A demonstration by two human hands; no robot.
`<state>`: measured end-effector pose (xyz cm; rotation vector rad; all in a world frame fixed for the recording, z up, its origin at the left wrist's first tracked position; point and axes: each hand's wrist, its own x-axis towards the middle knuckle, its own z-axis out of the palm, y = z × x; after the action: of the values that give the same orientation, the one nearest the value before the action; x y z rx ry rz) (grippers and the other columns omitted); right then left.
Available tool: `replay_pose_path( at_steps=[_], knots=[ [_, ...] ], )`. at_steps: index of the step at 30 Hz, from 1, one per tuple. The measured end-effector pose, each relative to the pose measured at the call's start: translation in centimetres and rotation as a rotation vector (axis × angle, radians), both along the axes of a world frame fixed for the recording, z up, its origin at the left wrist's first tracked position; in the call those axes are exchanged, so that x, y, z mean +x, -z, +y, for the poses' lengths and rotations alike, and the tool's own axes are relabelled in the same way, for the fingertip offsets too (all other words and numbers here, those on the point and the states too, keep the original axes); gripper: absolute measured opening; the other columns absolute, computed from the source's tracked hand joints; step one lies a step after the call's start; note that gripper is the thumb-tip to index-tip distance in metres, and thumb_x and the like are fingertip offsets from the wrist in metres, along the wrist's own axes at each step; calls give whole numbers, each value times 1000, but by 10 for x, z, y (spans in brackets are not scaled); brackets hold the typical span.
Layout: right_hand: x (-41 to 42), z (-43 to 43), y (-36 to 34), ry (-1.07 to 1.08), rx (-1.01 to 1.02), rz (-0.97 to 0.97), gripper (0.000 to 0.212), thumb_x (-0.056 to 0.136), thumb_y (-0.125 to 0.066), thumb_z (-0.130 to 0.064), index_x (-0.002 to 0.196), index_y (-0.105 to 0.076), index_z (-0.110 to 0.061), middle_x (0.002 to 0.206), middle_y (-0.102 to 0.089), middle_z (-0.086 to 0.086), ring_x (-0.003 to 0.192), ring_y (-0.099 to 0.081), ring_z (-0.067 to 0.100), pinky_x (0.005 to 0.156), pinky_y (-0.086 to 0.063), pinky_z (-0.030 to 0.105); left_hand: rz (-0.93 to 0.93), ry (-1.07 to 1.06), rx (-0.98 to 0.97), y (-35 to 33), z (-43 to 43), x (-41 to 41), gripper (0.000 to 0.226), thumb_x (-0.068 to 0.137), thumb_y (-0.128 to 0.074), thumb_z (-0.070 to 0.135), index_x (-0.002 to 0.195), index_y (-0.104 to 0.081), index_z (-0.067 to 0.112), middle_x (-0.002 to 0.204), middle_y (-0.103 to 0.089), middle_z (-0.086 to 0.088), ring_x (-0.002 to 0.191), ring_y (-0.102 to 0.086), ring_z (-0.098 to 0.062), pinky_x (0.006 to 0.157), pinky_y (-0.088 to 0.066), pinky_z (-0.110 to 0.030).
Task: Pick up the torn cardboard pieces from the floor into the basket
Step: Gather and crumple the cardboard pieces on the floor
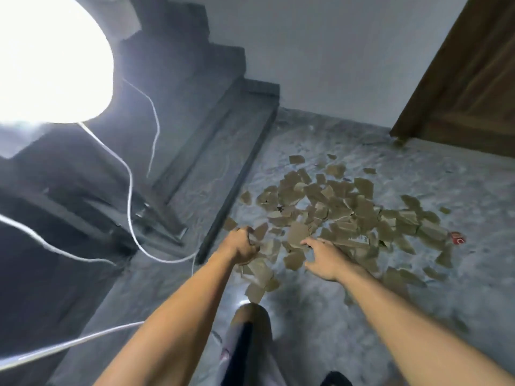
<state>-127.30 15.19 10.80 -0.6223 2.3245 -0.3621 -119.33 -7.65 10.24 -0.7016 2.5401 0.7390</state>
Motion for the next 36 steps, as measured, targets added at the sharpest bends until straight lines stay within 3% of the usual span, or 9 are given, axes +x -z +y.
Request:
replay_pose_path(
  at_steps=[3, 7, 15, 21, 26, 33, 36],
  knots=[
    [-10, -5, 71, 5, 0, 15, 61, 91, -65, -27, 147, -42, -22, 150, -43, 11, 139, -39, 28, 108, -36, 32, 32, 10, -2, 66, -2, -22, 57, 84, -66, 36, 136, -51, 19, 135, -56, -13, 121, -55, -29, 100, -48, -36],
    [-35, 13, 169, 61, 6, 71, 65, 80, -70, -33, 140, -45, -29, 138, -54, 9, 122, -54, 30, 100, -49, 40, 85, 60, -33, 152, 17, -63, 55, 87, -66, 34, 138, -49, 20, 138, -52, -11, 121, -54, -29, 101, -47, -37],
    [-67, 100, 300, 223, 41, 211, 70, 82, -67, -29, 146, -39, -29, 147, -48, 5, 130, -49, 31, 100, -48, 39, 143, 296, -17, 309, 103, -136, 60, 87, -65, 36, 140, -45, 18, 142, -49, -14, 126, -51, -31, 103, -44, -36],
    [-72, 181, 315, 360, 71, 181, 73, 72, -67, -36, 140, -39, -38, 139, -53, 2, 120, -57, 30, 94, -52, 45, 143, 447, 39, 316, 185, -170, 71, 81, -73, 39, 142, -43, 18, 145, -48, -12, 132, -47, -29, 107, -41, -37],
    [-82, 226, 297, 446, 123, 176, 73, 70, -70, -36, 138, -42, -38, 136, -54, 4, 117, -57, 29, 93, -51, 39, 137, 529, 49, 303, 244, -201, 75, 79, -74, 42, 143, -42, 20, 144, -47, -12, 126, -52, -29, 104, -44, -37],
    [-101, 257, 311, 544, 124, 85, 80, 71, -81, -33, 141, -41, -32, 135, -58, 4, 118, -58, 26, 94, -51, 34, 7, 622, -24, 324, 282, -231, 103, 56, -71, 72, 143, -37, 29, 146, -46, -9, 129, -49, -31, 103, -45, -44],
    [-106, 251, 333, 563, 151, 71, 84, 71, -79, -33, 143, -38, -36, 136, -57, 4, 114, -60, 26, 89, -53, 33, 23, 611, 2, 340, 276, -224, 91, 70, -76, 57, 145, -37, 23, 145, -44, -13, 130, -47, -31, 105, -42, -37]
  ],
)
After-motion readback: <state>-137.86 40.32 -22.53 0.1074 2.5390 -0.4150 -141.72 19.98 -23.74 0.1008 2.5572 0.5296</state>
